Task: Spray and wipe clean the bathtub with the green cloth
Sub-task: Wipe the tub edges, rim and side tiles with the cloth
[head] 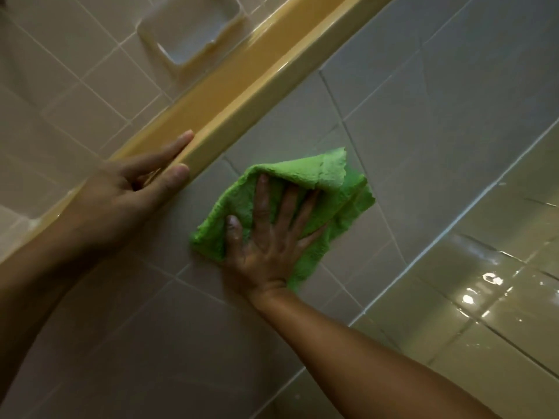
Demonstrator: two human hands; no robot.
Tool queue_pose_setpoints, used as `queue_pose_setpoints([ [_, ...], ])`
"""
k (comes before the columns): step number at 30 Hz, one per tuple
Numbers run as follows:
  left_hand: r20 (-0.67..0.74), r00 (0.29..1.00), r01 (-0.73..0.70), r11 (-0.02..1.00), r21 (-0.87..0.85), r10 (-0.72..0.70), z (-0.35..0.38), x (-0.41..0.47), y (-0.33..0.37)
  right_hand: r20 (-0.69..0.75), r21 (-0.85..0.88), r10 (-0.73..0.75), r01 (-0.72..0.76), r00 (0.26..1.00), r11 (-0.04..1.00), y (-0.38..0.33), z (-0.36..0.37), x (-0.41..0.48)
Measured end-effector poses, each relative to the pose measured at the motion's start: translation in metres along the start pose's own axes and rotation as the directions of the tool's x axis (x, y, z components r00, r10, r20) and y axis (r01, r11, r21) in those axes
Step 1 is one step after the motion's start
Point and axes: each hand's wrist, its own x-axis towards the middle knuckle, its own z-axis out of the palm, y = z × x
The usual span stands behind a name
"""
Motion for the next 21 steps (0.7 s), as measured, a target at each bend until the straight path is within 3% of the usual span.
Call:
queue_pose_setpoints([
  [4, -0.017, 0.999, -0.031, 0.987, 0.160, 0.034, -0.001, 0.001, -0.006, 0.023, 0.021, 0.064, -0.065, 0.998, 0.998, 0.038, 0.015, -0.031],
  [11, 0.019, 0.999, -0.047, 0.984, 0.174, 0.045, -0.002, -0.003, -0.011, -0.001, 0.085, 0.186, -0.186, 0.982, 0.979, 0.111, 0.034, -0.088],
  [17, 0.060, 0.992, -0.116, 0.983, 0.141, 0.109, -0.009, 0.005, -0.028, 0.050, -0.071, 0.471, -0.467, 0.881, 0.881, 0.184, 0.049, -0.133],
  [21, 0.079, 0.987, -0.153, 0.976, 0.155, 0.142, -0.014, 0.009, -0.034, 0.111, -0.091, 0.556, -0.549, 0.824, 0.831, 0.206, 0.048, -0.139],
])
